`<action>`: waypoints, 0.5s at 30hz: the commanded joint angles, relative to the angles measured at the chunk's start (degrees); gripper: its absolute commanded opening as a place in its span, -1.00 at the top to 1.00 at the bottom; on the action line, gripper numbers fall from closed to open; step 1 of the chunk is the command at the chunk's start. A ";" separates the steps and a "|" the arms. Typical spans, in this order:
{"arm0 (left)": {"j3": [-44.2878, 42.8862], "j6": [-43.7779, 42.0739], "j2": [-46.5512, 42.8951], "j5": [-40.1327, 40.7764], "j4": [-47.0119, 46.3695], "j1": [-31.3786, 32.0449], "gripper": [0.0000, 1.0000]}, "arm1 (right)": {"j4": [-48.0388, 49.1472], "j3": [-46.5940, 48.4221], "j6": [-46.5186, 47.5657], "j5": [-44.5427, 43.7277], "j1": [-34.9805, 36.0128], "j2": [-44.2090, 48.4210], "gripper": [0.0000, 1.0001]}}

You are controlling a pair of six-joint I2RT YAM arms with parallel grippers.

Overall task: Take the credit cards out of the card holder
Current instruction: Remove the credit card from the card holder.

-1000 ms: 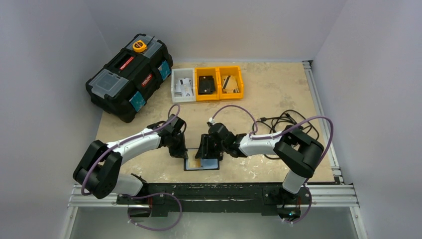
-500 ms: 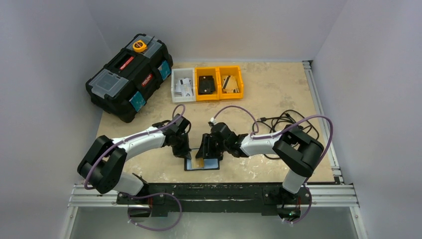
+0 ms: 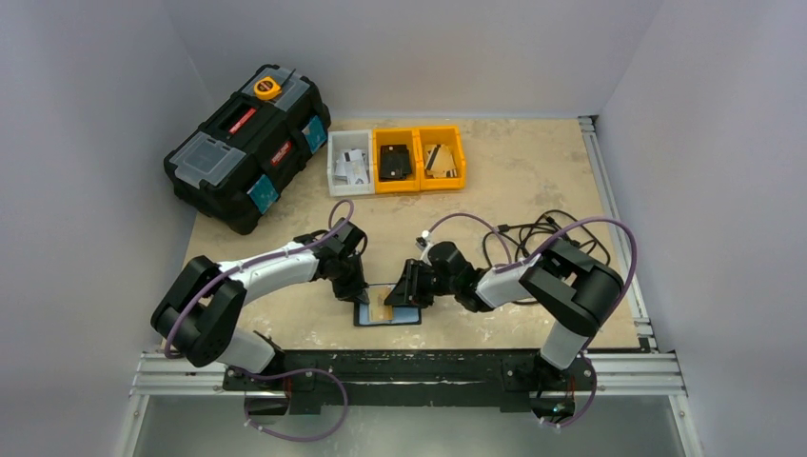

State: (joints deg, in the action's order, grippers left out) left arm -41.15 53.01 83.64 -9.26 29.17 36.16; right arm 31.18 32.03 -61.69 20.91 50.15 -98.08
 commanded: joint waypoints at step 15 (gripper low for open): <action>2.39 0.64 2.85 2.78 -0.52 0.93 1.00 | 12.76 -4.15 -5.30 5.20 -1.63 -2.66 0.69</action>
State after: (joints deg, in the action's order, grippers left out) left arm -41.15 53.43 83.64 -9.26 29.15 36.16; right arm 39.62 27.94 -66.06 24.34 48.66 -99.50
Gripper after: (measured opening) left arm 0.003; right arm 0.170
